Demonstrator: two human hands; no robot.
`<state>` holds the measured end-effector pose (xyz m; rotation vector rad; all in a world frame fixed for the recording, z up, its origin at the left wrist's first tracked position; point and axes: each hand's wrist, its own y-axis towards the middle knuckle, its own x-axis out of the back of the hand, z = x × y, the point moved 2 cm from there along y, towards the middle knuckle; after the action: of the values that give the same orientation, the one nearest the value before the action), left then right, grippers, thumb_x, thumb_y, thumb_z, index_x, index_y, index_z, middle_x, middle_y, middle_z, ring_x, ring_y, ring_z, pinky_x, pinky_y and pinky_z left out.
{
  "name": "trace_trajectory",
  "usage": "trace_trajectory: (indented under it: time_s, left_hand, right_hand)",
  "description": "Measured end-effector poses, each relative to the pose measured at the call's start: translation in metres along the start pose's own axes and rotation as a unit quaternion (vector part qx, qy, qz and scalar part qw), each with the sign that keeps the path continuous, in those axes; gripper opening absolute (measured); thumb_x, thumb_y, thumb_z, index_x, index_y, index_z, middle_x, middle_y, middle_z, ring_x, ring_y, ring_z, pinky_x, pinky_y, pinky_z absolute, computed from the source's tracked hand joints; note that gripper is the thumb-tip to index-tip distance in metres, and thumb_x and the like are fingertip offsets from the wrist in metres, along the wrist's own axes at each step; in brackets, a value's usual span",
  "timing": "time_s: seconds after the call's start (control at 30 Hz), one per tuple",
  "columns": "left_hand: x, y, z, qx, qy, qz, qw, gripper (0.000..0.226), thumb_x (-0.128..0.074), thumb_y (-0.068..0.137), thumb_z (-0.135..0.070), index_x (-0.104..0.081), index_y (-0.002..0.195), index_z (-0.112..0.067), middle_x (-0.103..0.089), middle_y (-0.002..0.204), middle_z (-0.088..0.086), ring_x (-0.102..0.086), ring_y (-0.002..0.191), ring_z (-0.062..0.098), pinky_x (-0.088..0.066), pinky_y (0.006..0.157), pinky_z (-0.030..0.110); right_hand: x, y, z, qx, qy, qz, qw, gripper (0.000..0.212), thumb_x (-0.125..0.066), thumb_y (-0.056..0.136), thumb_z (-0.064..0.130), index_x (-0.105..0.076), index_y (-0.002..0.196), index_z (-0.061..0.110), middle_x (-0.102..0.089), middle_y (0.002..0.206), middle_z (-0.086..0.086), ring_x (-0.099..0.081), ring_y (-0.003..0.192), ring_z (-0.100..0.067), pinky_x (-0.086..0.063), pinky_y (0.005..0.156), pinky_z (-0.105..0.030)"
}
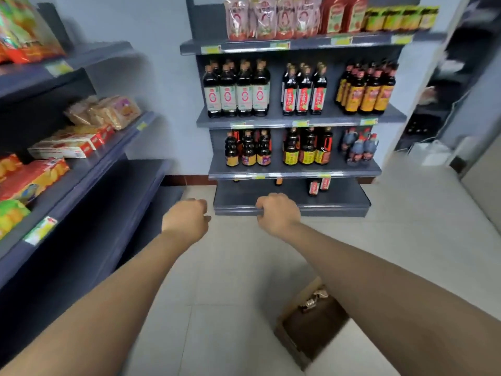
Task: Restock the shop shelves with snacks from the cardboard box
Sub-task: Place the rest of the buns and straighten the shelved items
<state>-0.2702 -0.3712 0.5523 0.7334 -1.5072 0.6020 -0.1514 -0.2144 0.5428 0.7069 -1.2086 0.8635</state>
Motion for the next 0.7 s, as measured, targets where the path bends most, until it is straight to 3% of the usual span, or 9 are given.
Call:
trace_trajectory:
  time_s: [0.1, 0.37, 0.7]
  left_hand:
    - [-0.029, 0.031, -0.033, -0.055, -0.001, 0.025, 0.998, 0.024, -0.052, 0.095, -0.030, -0.062, 0.111, -0.015, -0.063, 0.112, 0.008, -0.060, 0.101, 0.028, -0.045, 0.073, 0.032]
    - [-0.104, 0.085, -0.127, -0.165, 0.003, 0.078, 0.983, 0.020, -0.053, 0.096, -0.032, -0.064, 0.104, -0.018, -0.065, 0.104, 0.003, -0.061, 0.093, 0.021, -0.048, 0.075, 0.030]
    - [-0.228, 0.126, -0.255, -0.199, -0.018, 0.194, 0.960, 0.016, -0.048, 0.095, -0.022, -0.063, 0.098, -0.016, -0.062, 0.098, 0.000, -0.059, 0.091, 0.021, -0.048, 0.070, 0.030]
  right_hand:
    - [-0.010, 0.003, -0.042, -0.064, 0.006, 0.009, 0.998, 0.034, -0.054, 0.090, 0.014, -0.060, 0.122, 0.019, -0.059, 0.120, -0.006, -0.050, 0.115, -0.027, -0.044, 0.085, -0.033]
    - [-0.052, 0.001, -0.147, -0.200, 0.029, 0.040, 0.979, 0.035, -0.052, 0.090, 0.018, -0.060, 0.124, 0.022, -0.058, 0.125, -0.003, -0.049, 0.119, -0.024, -0.044, 0.092, -0.034]
    - [-0.127, 0.011, -0.294, -0.276, 0.062, 0.126, 0.951, 0.033, -0.050, 0.090, 0.018, -0.061, 0.122, 0.021, -0.058, 0.121, -0.003, -0.048, 0.118, -0.023, -0.047, 0.092, -0.035]
